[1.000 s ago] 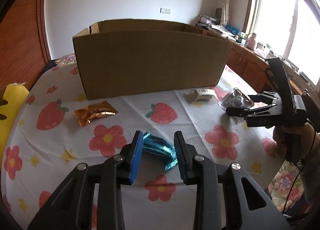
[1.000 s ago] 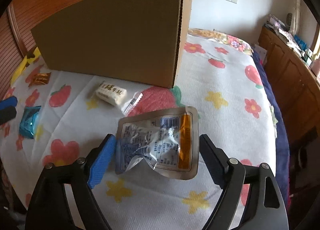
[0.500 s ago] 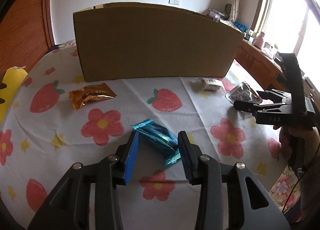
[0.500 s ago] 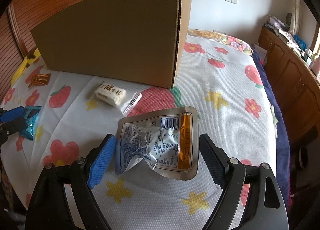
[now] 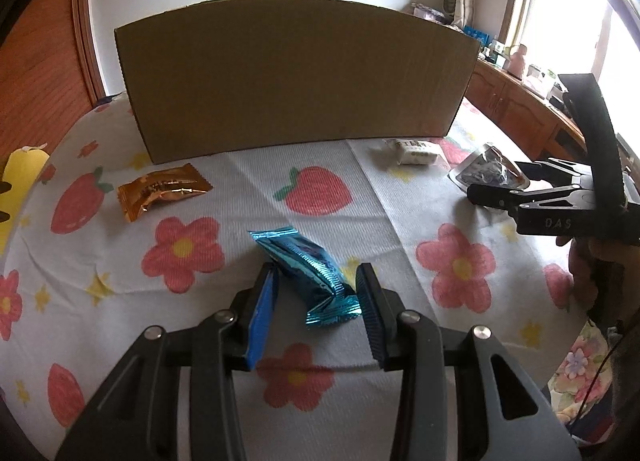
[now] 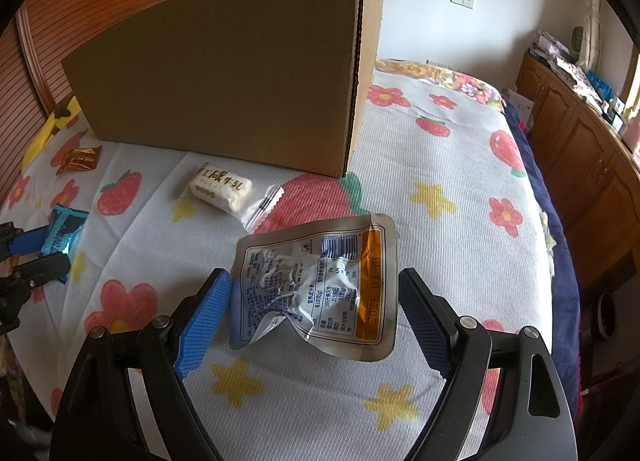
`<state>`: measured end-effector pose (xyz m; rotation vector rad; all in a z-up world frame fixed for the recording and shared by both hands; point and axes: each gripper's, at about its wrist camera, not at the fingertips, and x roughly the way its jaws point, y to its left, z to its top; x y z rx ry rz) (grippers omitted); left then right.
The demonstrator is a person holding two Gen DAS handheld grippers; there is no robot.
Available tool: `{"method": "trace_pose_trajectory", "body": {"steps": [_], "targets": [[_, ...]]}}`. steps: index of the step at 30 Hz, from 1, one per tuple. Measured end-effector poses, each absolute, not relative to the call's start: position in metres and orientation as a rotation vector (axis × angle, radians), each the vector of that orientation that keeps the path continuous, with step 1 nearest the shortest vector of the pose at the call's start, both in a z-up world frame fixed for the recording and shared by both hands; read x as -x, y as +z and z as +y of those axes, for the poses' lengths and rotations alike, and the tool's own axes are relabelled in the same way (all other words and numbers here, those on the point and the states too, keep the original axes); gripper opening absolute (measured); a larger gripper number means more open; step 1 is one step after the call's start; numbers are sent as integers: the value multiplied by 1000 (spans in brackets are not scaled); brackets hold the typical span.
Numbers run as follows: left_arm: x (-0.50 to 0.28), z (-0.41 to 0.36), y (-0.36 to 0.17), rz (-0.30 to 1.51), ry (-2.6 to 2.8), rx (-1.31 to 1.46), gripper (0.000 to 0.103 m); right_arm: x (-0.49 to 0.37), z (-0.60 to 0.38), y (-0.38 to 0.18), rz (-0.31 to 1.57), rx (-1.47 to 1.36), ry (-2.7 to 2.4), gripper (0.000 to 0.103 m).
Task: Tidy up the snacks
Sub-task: 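Grasp the blue foil candy with the left tool while the right tool grasps the clear vacuum pouch, then lift both packets and carry them over the cardboard box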
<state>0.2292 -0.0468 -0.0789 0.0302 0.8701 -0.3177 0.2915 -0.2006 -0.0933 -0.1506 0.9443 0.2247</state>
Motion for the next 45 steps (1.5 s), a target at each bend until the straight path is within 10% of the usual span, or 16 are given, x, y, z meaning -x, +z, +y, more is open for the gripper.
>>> {"method": "trace_pose_trajectory", "body": {"steps": [11,27,45], "targets": [[-224,-45,-79,851,-331,-26,18,-292,-201,-93,944,151,225,87],[-207,-35,-62,774,-360,-1,18,-291,-200,-93,943,151,227,85],[-192,-36,-55,754,-376,3,18,-267,-215,-48,852,8,304,6]]}}
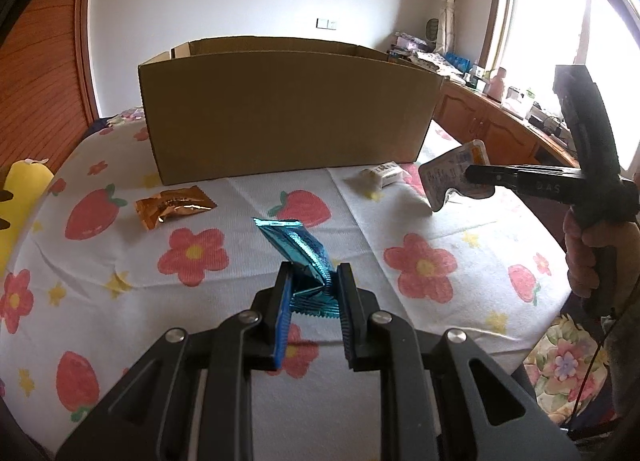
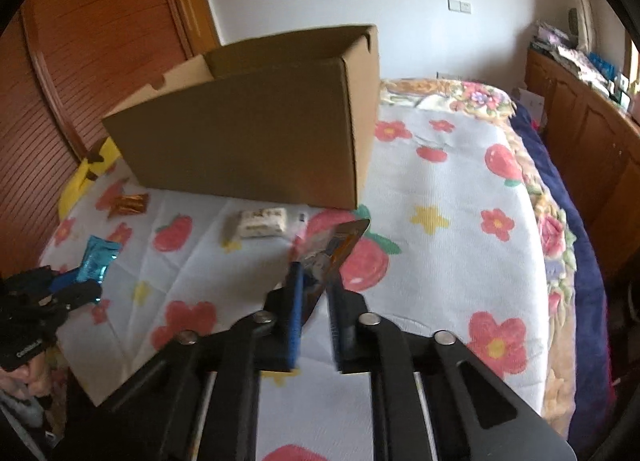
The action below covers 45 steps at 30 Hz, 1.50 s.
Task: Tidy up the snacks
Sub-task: 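Lift both packets and carry them over the cardboard box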
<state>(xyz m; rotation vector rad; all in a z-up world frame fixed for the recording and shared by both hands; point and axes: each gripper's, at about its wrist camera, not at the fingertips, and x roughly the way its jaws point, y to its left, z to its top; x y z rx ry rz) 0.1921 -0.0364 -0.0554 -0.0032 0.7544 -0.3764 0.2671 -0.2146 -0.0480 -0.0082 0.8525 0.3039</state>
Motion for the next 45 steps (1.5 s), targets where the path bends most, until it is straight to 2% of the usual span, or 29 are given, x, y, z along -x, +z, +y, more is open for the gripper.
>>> {"method": "trace_pose_trajectory", "body": {"steps": [17,45], "targets": [[-180,-36,-28,687,-368,-21,18,-241,-212,-28,802,20,303,4],[-165,-23,40,511,-339,-49,18,-181,-186,41,649,73,356,4]]}}
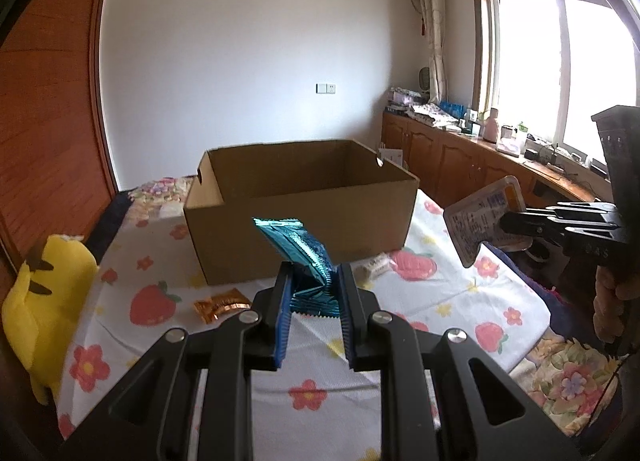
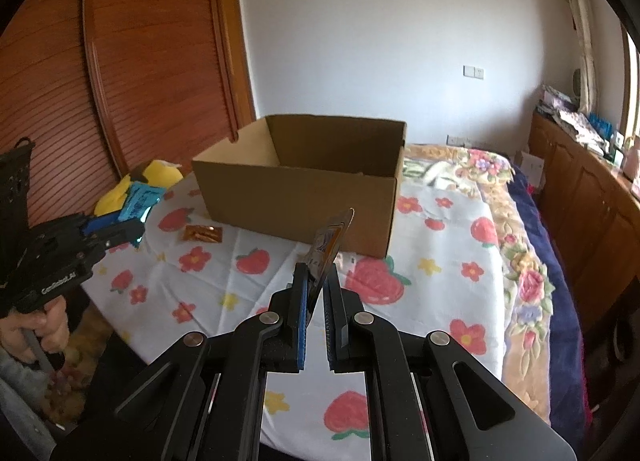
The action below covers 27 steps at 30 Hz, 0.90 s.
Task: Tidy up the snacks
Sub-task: 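Lift both packets and carry them over the cardboard box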
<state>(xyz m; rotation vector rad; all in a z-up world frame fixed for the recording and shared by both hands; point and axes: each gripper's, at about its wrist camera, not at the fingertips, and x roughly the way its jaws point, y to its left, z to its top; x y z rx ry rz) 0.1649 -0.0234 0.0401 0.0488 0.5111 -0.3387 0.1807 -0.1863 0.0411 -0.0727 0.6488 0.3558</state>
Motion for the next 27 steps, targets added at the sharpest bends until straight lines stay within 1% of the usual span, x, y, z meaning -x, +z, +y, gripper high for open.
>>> {"method": "trace_pose_trajectory", "body": {"steps": [7,15,22,27], "targets": [[-182,-21,61,463,-335,-73,18,-185,-174,66,599,98,380,4],[-210,-8,82,417,-333,-34,18,-202,-154,96,527,131,392,4],[-240,-9,88,406,-320,-74,19,-227,-135,109,490,159,418,4],[-265,-18,81,420,-326,-127,19,-249,-125,106,488,168,436,4]]}}
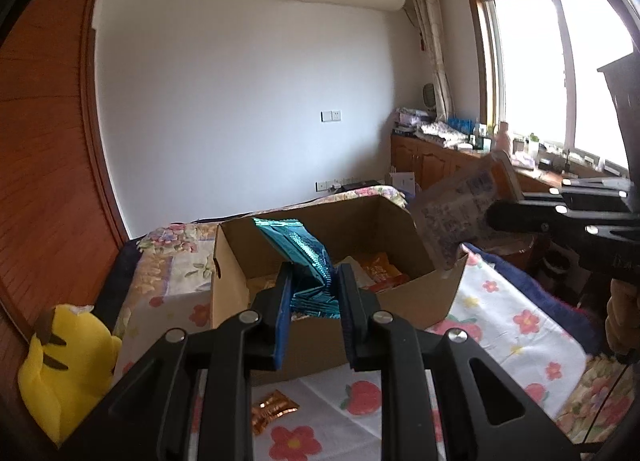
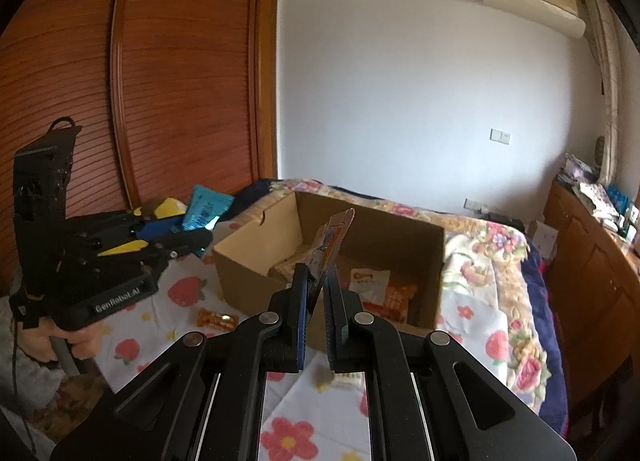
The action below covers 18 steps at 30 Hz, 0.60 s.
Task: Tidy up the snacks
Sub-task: 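Open both tools to drop the blue candy and clear pouch into the box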
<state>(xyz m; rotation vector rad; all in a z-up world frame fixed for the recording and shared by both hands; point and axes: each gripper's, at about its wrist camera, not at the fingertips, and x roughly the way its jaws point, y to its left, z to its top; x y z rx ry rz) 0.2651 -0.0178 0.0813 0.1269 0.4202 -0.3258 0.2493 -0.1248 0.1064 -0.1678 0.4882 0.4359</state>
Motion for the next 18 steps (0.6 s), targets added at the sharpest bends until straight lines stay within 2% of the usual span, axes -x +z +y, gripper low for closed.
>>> {"method": "trace_pose_trajectory", "body": {"steps": [18], "targets": [[-359,-32,43,509,-331,-129,19,-343,-123,57,534,104,387,4]]}}
